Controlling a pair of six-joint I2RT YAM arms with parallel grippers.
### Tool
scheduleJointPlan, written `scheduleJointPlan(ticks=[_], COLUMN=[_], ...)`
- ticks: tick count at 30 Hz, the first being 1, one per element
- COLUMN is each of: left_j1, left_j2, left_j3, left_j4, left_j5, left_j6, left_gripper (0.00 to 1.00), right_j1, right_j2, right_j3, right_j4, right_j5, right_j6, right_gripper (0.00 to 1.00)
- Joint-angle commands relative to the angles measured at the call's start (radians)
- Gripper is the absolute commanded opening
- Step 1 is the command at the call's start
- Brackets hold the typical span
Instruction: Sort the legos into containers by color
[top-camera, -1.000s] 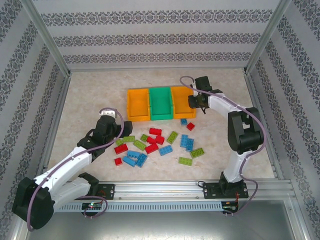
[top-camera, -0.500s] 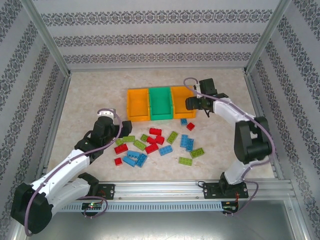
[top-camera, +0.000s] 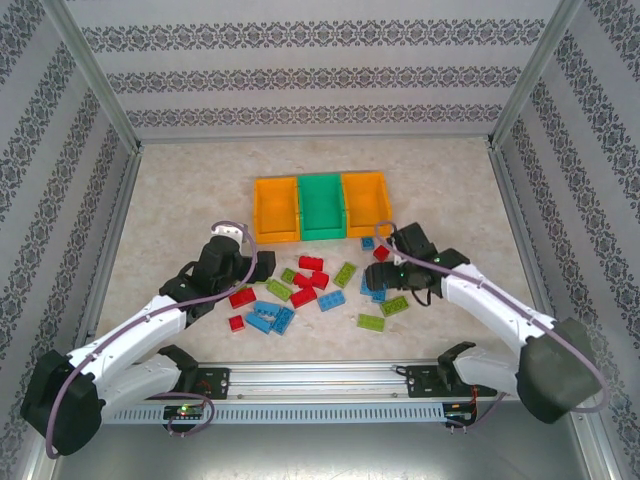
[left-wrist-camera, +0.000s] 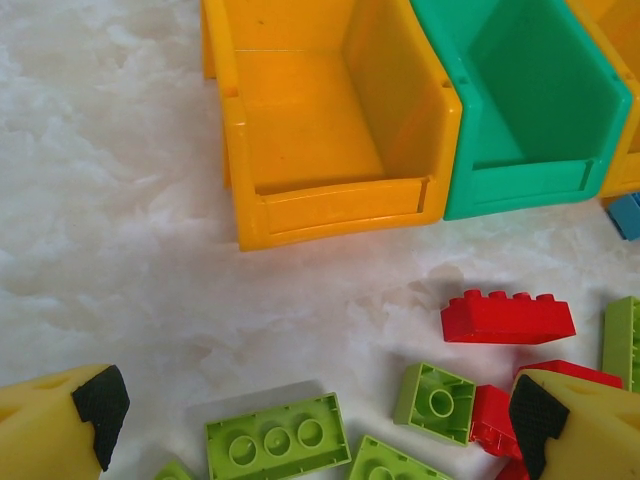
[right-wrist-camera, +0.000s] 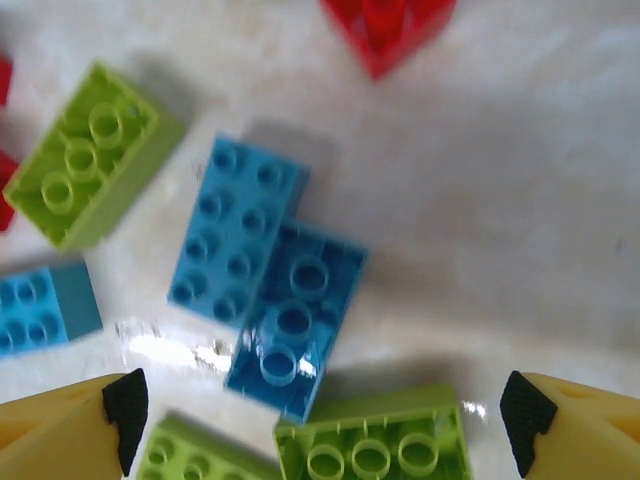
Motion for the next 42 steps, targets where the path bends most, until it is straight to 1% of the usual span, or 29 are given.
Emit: scheduleJointPlan(ticks=[1,6,11,17,23,28,33,37,42], left_j1=[-0.015,-0.015,-0.017,-0.015,-0.016,-0.017,-0.017,-0.016,-0.017], left_j2=[-0.001,-0.011,-0.034,-0.041,-0.035,-0.031,-0.031,-0.028,-0.029], left_j3=[0.001,0.008,0.011,0.018,0.021,0.032,0.032,0.031,0.032], left_j4=[0.047,0.034,0.030,0.019,0.029,0.028,0.026,0.027,0.025], left_j5=[0.016,0.030,0.043,0.037,0.046,0.052,0.052,0.054,0.052], left_j6=[0.018,0.010,-0.002,0.009,0.000,-0.003,-0.001,-0.002,-0.004], left_gripper=[0.99,0.99,0.99,0.99,0.99,0.99,0.99,0.99,0.99], right_j1=[0.036,0.098,0.127,0.136,0.145,0.144,0.144,0.147,0.148], right_j2=[-0.031,0.010,0.086,0.163,0.192,0.212,0.211,0.204,0.197], right_j3=[-0.046,-0.044,-0.012,0.010,0.016,0.021,0.012,0.003,-0.011], right_j4=[-0.051,-0.059,-0.085,-0.086,-0.066,-0.074,-0.081,-0.061,-0.072], right_j5=[0.048,0.065,0.167,0.178,0.172,0.179,0.193,0.193,0.200], right_j6=[0.097,0.107,0.125,0.111,0.101,0.109,0.131,0.136,0.155], right_gripper=[0.94,0.94,0.93,0.92,0.89,0.83,0.79,0.71,0.66])
